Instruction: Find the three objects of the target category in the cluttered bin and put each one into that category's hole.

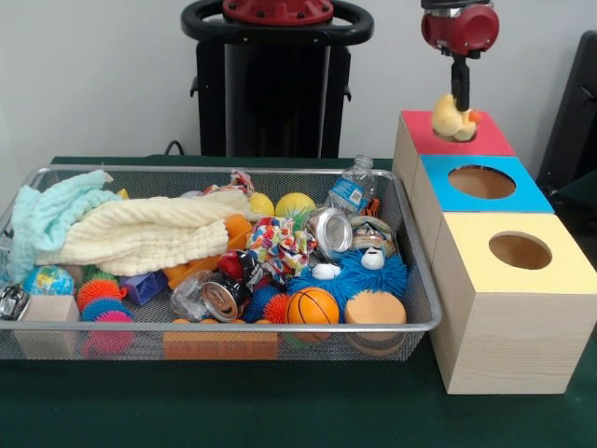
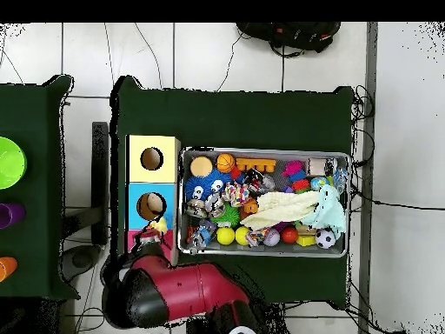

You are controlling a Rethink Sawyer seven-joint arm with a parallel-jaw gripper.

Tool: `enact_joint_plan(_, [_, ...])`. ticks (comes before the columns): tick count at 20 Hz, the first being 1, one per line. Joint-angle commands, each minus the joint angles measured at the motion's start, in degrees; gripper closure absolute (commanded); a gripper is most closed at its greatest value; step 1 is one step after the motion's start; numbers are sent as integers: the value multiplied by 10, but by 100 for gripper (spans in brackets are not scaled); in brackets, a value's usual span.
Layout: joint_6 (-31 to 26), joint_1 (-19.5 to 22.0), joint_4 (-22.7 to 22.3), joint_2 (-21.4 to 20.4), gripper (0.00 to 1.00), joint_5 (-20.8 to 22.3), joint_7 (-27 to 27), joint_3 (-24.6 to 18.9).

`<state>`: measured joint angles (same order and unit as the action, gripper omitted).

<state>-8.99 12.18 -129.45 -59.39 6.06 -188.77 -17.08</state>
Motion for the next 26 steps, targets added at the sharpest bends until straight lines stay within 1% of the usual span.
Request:
enact_joint_plan(1, [37,5,-79,-15,100,-53,-62,-89])
enact_joint_plan(5, [48,-9,-75,0,100,-53,-52,-74])
enact_joint_plan(7, [84,-48,-56,45,100,-39,-54,-28])
enact_joint_plan(9, [109,-73,-47,75,100,-32,-54,2])
enact_joint_plan(10, [116,-91,-43,83,100,-34,-57,15])
enact_joint_plan(12, [136,-113,-41,98,100,-35,-58,29])
enact_joint_plan(16, [157,-138,-55,98,100,-47,-65,27])
enact_joint_plan(17, [165,-137,-60,98,100,-46,-66,22])
enact_joint_plan(18, [184,-143,-62,112,100,-45,-70,22])
enact_joint_plan(20, [208,-156,-67,124,100,-49,-79,24])
enact_joint_plan(22, [223,-166,-77,122,100,-52,-86,26])
enact_joint_plan(23, [227,-164,-89,111,100,-52,-92,18])
enact_joint_plan(26, [207,-163,-124,52,100,-71,-114,-10])
